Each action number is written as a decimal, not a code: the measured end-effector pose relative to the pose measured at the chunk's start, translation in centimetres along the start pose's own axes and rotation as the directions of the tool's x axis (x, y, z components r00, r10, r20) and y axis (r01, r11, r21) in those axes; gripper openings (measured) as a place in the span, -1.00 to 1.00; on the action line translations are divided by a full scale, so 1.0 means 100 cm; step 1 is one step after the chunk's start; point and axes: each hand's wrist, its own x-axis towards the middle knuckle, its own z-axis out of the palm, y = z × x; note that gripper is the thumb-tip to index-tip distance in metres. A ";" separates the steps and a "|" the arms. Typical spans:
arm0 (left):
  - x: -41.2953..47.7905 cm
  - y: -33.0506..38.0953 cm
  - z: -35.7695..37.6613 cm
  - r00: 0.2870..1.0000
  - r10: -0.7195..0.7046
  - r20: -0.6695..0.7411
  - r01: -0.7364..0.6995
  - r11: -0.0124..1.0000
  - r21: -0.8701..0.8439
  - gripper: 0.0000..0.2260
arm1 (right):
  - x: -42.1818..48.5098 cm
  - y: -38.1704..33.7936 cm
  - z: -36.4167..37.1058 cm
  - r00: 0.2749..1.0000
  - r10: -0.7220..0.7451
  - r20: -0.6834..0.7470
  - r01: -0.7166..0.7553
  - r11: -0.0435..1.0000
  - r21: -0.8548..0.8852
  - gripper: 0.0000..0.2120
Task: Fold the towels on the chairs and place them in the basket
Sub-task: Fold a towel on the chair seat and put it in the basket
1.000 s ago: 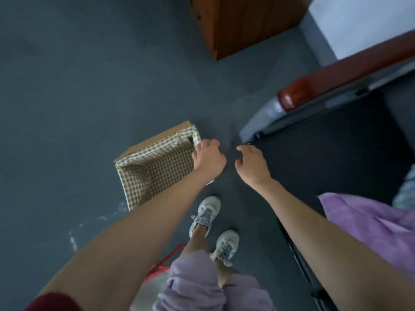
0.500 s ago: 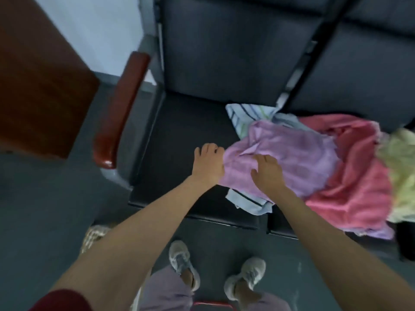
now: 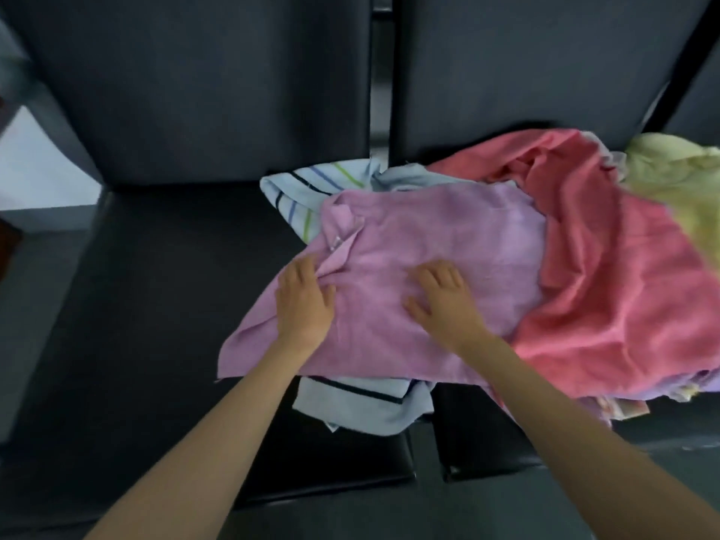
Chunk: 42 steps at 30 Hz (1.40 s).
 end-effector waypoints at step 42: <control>-0.166 0.067 -0.102 0.999 0.032 0.040 -0.008 0.871 -0.490 -0.86 | -0.143 -0.001 -0.053 0.923 0.115 0.368 -0.001 0.955 -0.297 -0.33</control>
